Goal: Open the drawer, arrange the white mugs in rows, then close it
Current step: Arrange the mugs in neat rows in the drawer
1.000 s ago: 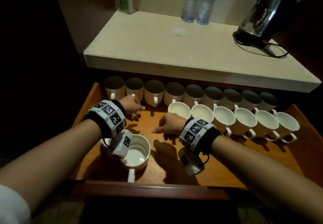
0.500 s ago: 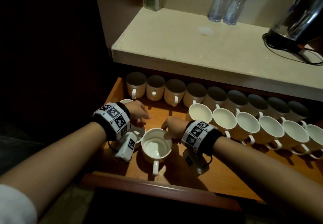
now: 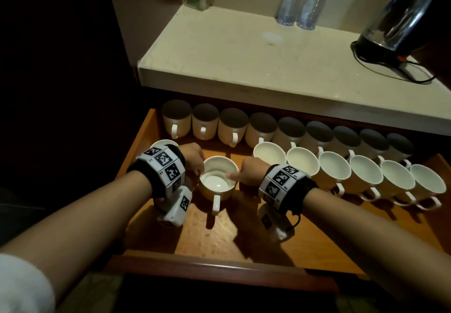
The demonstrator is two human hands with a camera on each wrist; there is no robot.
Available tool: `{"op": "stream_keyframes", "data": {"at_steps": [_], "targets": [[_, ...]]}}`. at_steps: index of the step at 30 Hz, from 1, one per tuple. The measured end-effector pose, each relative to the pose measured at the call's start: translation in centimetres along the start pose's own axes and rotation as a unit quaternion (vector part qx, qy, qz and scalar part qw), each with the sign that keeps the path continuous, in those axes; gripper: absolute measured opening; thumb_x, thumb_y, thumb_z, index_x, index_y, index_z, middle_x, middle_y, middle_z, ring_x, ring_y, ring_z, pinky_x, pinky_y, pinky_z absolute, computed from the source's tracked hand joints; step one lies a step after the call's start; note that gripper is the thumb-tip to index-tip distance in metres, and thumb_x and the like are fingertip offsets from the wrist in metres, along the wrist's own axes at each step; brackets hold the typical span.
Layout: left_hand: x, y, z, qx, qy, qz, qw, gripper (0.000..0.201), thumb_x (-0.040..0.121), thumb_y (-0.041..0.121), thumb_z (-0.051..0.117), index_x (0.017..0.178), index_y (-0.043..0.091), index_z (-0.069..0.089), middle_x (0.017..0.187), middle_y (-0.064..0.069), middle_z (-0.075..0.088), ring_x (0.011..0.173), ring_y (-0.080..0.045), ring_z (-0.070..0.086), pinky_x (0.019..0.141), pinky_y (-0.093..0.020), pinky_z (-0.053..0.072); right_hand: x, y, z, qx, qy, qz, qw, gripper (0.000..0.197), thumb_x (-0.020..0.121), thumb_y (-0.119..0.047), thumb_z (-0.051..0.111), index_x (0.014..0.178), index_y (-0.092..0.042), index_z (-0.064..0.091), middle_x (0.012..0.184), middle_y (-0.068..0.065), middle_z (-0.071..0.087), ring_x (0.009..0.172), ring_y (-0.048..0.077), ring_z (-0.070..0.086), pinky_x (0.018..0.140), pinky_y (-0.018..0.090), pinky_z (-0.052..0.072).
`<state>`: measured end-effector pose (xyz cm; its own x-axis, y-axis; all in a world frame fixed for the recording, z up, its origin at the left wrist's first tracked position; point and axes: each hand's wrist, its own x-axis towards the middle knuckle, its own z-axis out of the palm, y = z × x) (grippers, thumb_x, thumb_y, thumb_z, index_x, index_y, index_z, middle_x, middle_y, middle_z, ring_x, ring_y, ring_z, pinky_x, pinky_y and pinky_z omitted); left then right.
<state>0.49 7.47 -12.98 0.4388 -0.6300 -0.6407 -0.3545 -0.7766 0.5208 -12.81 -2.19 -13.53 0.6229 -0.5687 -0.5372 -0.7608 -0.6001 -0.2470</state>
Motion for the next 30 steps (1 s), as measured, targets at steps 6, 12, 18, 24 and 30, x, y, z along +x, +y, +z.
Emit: {"op": "stream_keyframes", "data": {"at_steps": [6, 12, 18, 24, 30], "targets": [[0.2, 0.9, 0.0, 0.019, -0.011, -0.01, 1.0, 0.035, 0.083, -0.007, 0.059, 0.118, -0.004, 0.059, 0.078, -0.012, 0.063, 0.066, -0.02, 0.061, 0.066, -0.029, 0.054, -1.1, 0.6, 0.0, 0.183, -0.09, 0.041, 0.978, 0.047, 0.096, -0.041, 0.048, 0.085, 0.002, 0.065, 0.065, 0.008, 0.067, 0.053, 0.017, 0.063, 0.061, 0.027, 0.057], [1.2, 1.8, 0.4, 0.021, 0.018, 0.003, 1.0, 0.033, 0.081, -0.003, 0.062, 0.114, -0.002, 0.063, 0.086, -0.012, 0.066, 0.09, -0.025, 0.066, 0.083, -0.036, 0.055, -1.9, 0.8, -0.3, 0.257, -0.115, 0.032, 0.959, 0.034, 0.098, -0.023, 0.049, 0.072, -0.003, 0.056, 0.038, 0.001, 0.06, 0.032, 0.009, 0.057, 0.039, 0.017, 0.05], [2.4, 2.6, 0.7, 0.013, 0.057, 0.029, 0.998, 0.03, 0.083, -0.001, 0.062, 0.113, -0.001, 0.065, 0.1, -0.017, 0.068, 0.094, -0.026, 0.066, 0.087, -0.037, 0.056, 0.2, 1.7, 0.3, 0.251, -0.011, 0.052, 0.966, 0.032, 0.091, -0.027, 0.06, 0.105, 0.002, 0.062, 0.09, 0.015, 0.072, 0.083, 0.027, 0.07, 0.085, 0.04, 0.057], [2.9, 3.1, 0.8, 0.032, 0.08, 0.043, 0.995, 0.03, 0.084, 0.0, 0.063, 0.113, 0.001, 0.064, 0.11, -0.017, 0.067, 0.087, -0.02, 0.059, 0.078, -0.031, 0.052, 1.3, 2.1, 0.8, 0.247, 0.028, 0.06, 0.967, 0.036, 0.089, -0.031, 0.061, 0.105, 0.001, 0.064, 0.1, 0.017, 0.07, 0.093, 0.032, 0.068, 0.09, 0.045, 0.054], [2.9, 3.0, 0.5, -0.008, 0.052, 0.045, 0.998, 0.029, 0.086, 0.002, 0.063, 0.114, -0.001, 0.061, 0.096, -0.015, 0.068, 0.064, -0.014, 0.065, 0.061, -0.026, 0.057, 0.9, 2.2, 0.3, 0.204, 0.033, 0.051, 0.977, 0.036, 0.092, -0.03, 0.057, 0.103, 0.003, 0.064, 0.1, 0.017, 0.07, 0.093, 0.031, 0.068, 0.091, 0.042, 0.054]]}}
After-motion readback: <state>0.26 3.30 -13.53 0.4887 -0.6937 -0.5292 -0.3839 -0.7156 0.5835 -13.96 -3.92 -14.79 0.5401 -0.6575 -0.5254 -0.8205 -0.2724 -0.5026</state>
